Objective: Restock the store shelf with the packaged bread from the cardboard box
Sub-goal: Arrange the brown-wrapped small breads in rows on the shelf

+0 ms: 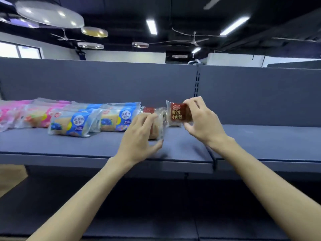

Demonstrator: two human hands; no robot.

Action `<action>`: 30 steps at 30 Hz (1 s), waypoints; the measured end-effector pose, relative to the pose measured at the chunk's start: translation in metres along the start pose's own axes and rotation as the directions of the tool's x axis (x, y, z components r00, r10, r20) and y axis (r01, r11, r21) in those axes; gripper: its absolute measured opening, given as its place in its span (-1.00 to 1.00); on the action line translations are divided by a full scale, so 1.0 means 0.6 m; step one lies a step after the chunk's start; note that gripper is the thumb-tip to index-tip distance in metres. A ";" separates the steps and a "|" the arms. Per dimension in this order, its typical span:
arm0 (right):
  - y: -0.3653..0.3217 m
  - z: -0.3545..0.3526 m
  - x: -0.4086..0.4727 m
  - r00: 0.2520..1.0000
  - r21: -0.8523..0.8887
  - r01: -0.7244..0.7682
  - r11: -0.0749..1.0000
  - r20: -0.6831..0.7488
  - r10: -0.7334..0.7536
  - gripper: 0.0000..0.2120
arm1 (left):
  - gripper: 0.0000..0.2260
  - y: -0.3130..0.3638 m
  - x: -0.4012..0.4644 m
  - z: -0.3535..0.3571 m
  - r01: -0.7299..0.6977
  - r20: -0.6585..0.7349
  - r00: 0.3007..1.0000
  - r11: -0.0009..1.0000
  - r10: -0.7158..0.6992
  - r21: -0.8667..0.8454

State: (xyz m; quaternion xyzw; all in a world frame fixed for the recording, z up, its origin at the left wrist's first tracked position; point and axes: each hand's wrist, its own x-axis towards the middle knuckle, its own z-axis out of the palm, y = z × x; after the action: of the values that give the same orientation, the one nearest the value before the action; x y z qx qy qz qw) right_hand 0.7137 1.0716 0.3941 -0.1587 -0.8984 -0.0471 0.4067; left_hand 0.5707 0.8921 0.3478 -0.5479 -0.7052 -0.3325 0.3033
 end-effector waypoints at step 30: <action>0.122 0.197 0.091 0.944 0.267 -0.240 0.934 0.291 0.159 -0.40 | -0.56 0.006 0.064 0.116 0.031 0.015 0.999 0.995 -0.032 0.098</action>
State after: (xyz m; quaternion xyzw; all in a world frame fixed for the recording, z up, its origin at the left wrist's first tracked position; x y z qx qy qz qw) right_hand 0.6185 1.1795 0.3530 -0.1914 -0.9203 0.1525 0.3052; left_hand 0.5614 0.9704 0.3371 -0.5240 -0.7317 -0.2977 0.3184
